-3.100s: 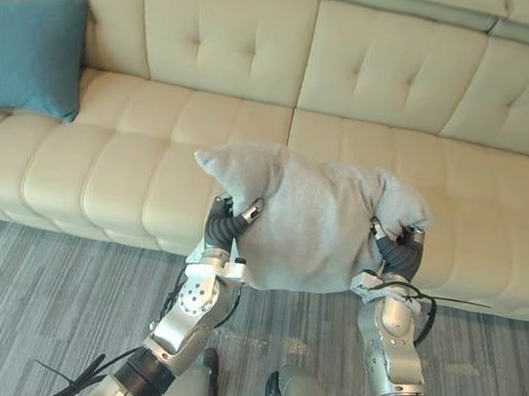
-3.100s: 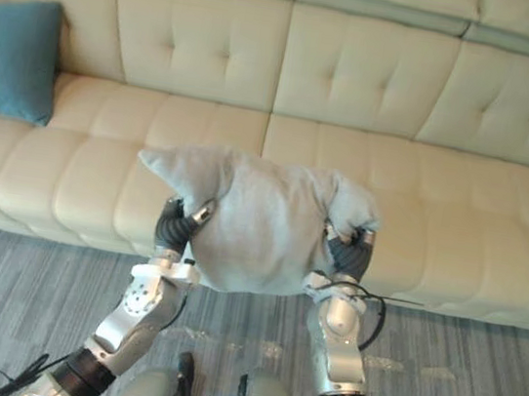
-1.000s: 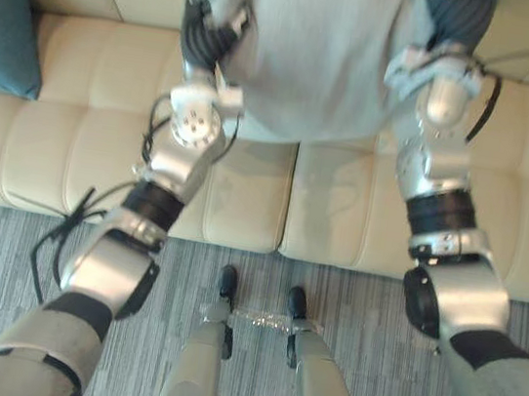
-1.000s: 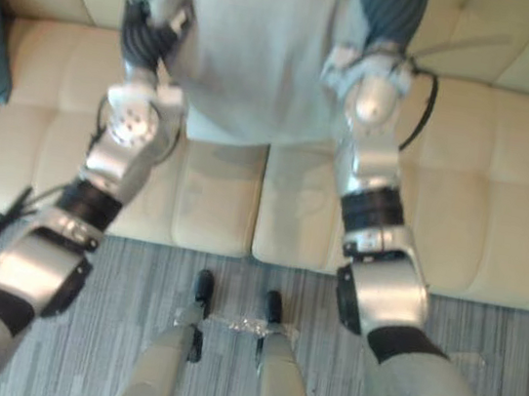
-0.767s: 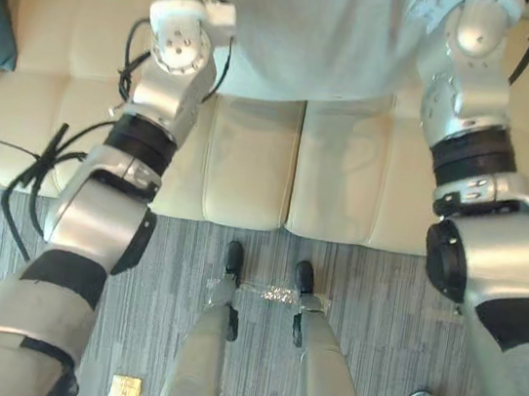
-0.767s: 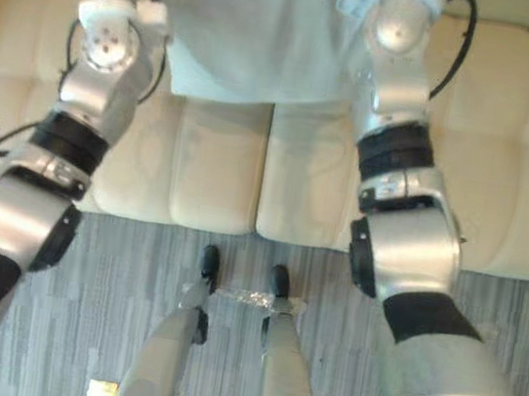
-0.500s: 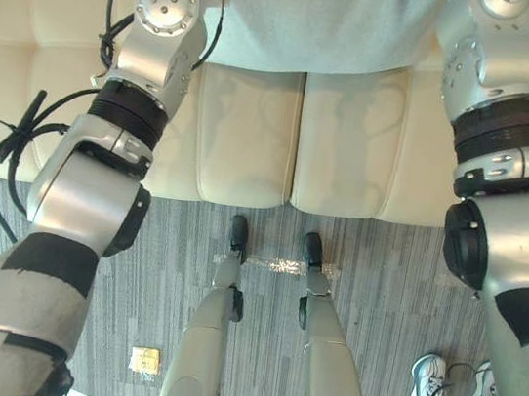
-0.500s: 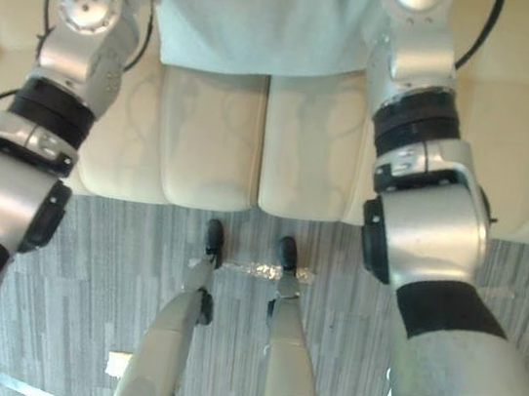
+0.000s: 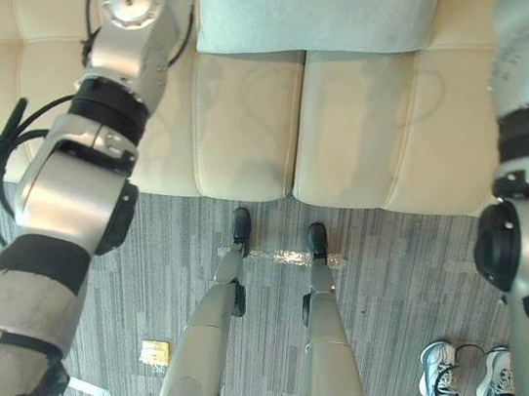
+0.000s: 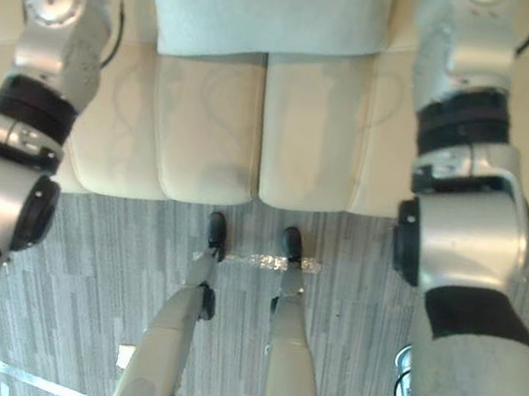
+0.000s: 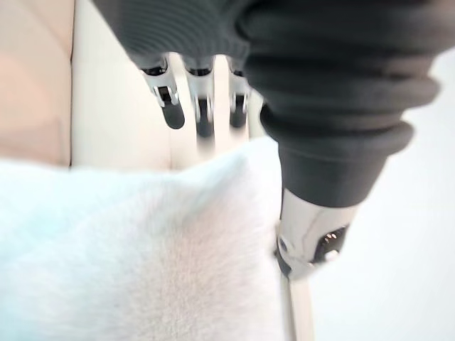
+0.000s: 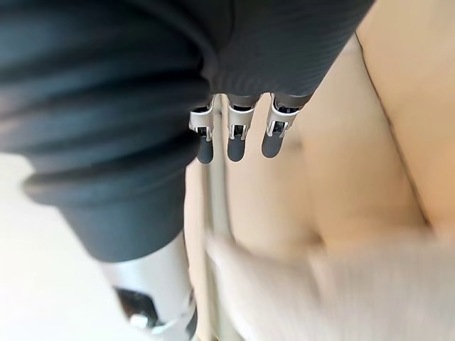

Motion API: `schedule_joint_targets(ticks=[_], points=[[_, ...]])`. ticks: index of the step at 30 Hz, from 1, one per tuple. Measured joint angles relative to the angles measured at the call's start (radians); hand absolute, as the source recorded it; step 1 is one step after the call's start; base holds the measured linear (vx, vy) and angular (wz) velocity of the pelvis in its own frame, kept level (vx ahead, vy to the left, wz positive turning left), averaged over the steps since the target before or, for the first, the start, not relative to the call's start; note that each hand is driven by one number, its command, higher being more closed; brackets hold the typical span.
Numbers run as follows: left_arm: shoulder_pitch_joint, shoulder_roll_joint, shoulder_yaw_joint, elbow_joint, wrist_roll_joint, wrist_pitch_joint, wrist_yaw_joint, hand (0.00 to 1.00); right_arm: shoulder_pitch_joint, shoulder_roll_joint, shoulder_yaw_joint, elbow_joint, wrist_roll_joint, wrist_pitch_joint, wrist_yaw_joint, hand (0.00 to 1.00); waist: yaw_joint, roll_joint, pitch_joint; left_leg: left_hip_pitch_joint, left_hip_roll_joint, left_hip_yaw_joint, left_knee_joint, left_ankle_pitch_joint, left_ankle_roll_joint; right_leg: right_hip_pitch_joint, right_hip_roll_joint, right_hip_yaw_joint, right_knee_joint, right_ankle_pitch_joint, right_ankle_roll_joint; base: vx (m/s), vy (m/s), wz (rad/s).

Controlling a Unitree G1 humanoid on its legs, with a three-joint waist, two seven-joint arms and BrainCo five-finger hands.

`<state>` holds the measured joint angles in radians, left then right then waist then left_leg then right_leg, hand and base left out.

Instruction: Pick up cushions and gather them together orderly.

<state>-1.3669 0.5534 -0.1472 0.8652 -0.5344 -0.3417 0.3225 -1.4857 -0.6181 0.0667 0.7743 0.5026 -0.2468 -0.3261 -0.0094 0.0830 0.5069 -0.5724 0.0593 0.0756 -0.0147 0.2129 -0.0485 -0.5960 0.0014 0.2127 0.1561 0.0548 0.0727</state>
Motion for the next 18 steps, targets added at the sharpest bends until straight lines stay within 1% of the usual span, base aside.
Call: schedule_joint_targets(ticks=[1,2,4,5,6,7,8,9,10,11,12,13,14,15,16,17,18], points=[[0.012,0.008,0.008,-0.015,-0.002,0.0,-0.002,0.0,0.017,-0.011,-0.013,-0.019,0.01,-0.001,0.004,0.0,0.0,0.0,0.0,0.002,0.0,0.0,0.0,0.0,0.0,0.001,0.0,-0.002,0.002,0.0,0.0,0.0,-0.038,0.02],[0.058,0.029,0.044,-0.07,-0.018,-0.001,-0.013,0.0,0.08,-0.044,-0.063,-0.079,0.026,-0.005,0.015,0.0,0.002,0.0,0.0,0.013,0.002,-0.001,0.0,0.0,0.0,0.006,0.002,-0.005,0.015,-0.004,0.001,-0.01,-0.04,0.04],[0.14,0.031,0.094,-0.164,-0.023,-0.002,-0.02,0.0,0.198,-0.068,-0.133,-0.184,0.05,-0.015,0.028,0.0,0.004,0.0,0.0,0.047,0.0,-0.003,-0.001,0.0,-0.001,0.036,0.001,-0.01,0.034,-0.024,-0.001,-0.01,-0.055,0.12],[0.204,0.03,0.109,-0.242,-0.031,-0.004,-0.022,0.0,0.274,-0.069,-0.157,-0.258,0.05,-0.02,0.037,0.0,0.004,-0.001,-0.001,0.071,-0.001,-0.002,-0.001,-0.001,-0.001,0.055,0.001,-0.017,0.051,-0.038,-0.005,-0.01,-0.052,0.17],[0.234,0.03,0.113,-0.279,-0.034,-0.007,-0.022,0.0,0.31,-0.069,-0.166,-0.293,0.05,-0.022,0.042,0.0,0.004,-0.001,-0.001,0.081,-0.001,-0.003,-0.001,-0.005,-0.003,0.064,0.001,-0.02,0.059,-0.047,-0.006,-0.01,-0.054,0.18],[0.32,0.026,0.114,-0.375,-0.034,-0.021,-0.022,0.0,0.417,-0.069,-0.188,-0.393,0.047,-0.029,0.054,0.0,0.006,-0.004,-0.003,0.106,-0.001,-0.005,-0.001,-0.014,-0.003,0.079,0.0,-0.032,0.085,-0.067,-0.012,-0.01,-0.05,0.14],[0.345,0.023,0.115,-0.402,-0.032,-0.025,-0.022,0.0,0.448,-0.069,-0.195,-0.422,0.046,-0.031,0.058,0.0,0.006,-0.004,-0.004,0.113,-0.001,-0.006,0.0,-0.015,-0.003,0.084,0.0,-0.035,0.093,-0.074,-0.013,0.0,-0.065,0.21],[0.435,0.005,0.116,-0.484,-0.02,-0.029,-0.022,0.0,0.564,-0.063,-0.219,-0.516,0.045,-0.033,0.074,0.0,0.01,-0.004,-0.004,0.138,-0.002,-0.011,0.0,-0.023,0.0,0.106,-0.001,-0.043,0.11,-0.09,-0.016,0.0,-0.069,0.24],[0.532,-0.03,0.12,-0.55,-0.002,-0.032,-0.022,0.0,0.686,-0.038,-0.244,-0.599,0.034,-0.035,0.085,0.0,0.01,-0.008,-0.009,0.159,-0.006,-0.022,0.0,-0.027,0.001,0.123,-0.004,-0.055,0.128,-0.106,-0.019,0.01,-0.067,0.26],[0.56,-0.043,0.121,-0.568,0.004,-0.032,-0.022,0.0,0.723,-0.029,-0.252,-0.62,0.026,-0.035,0.088,0.0,0.011,-0.007,-0.01,0.165,-0.007,-0.026,-0.001,-0.027,0.001,0.129,-0.005,-0.061,0.132,-0.108,-0.02,0.03,-0.06,0.32],[0.667,-0.109,0.128,-0.632,0.02,-0.032,-0.023,0.0,0.856,0.011,-0.277,-0.682,0.003,-0.036,0.094,0.0,0.011,-0.008,-0.011,0.195,-0.009,-0.04,-0.006,-0.026,0.001,0.162,-0.008,-0.076,0.137,-0.12,-0.023,0.07,-0.049,0.38],[0.794,-0.19,0.126,-0.676,0.04,-0.032,-0.033,0.0,0.994,0.073,-0.292,-0.715,-0.028,-0.037,0.111,0.0,0.01,-0.013,-0.019,0.229,-0.015,-0.053,-0.007,-0.032,0.004,0.198,-0.014,-0.088,0.142,-0.137,-0.023,0.07,-0.035,0.37],[0.837,-0.213,0.123,-0.68,0.045,-0.032,-0.039,0.0,1.035,0.095,-0.291,-0.717,-0.034,-0.037,0.117,0.0,0.01,-0.014,-0.031,0.232,-0.016,-0.056,-0.007,-0.036,0.003,0.201,-0.015,-0.091,0.145,-0.143,-0.023,0.07,-0.024,0.3],[0.968,-0.28,0.105,-0.682,0.06,-0.023,-0.058,0.0,1.156,0.17,-0.286,-0.713,-0.053,-0.036,0.137,0.0,0.014,-0.022,-0.095,0.224,-0.02,-0.059,-0.009,-0.058,0.004,0.195,-0.018,-0.095,0.149,-0.163,-0.025,0.12,-0.019,0.19],[1.111,-0.337,0.084,-0.68,0.073,-0.006,-0.088,0.0,1.276,0.245,-0.273,-0.695,-0.087,-0.033,0.16,0.0,0.02,-0.031,-0.144,0.236,-0.022,-0.06,-0.022,-0.059,0.005,0.203,-0.02,-0.095,0.147,-0.173,-0.025,0.16,-0.023,0.17],[1.186,-0.366,0.075,-0.674,0.082,0.004,-0.101,0.0,1.338,0.282,-0.26,-0.667,-0.114,-0.031,0.173,0.0,0.021,-0.037,-0.157,0.255,-0.023,-0.062,-0.03,-0.059,0.007,0.222,-0.021,-0.096,0.142,-0.176,-0.026,0.16,-0.018,0.08],[1.223,-0.381,0.072,-0.666,0.084,0.008,-0.111,0.0,1.368,0.301,-0.254,-0.651,-0.126,-0.029,0.178,0.0,0.022,-0.039,-0.161,0.27,-0.023,-0.063,-0.037,-0.057,0.01,0.237,-0.021,-0.097,0.137,-0.178,-0.028,0.15,-0.024,0.15]])
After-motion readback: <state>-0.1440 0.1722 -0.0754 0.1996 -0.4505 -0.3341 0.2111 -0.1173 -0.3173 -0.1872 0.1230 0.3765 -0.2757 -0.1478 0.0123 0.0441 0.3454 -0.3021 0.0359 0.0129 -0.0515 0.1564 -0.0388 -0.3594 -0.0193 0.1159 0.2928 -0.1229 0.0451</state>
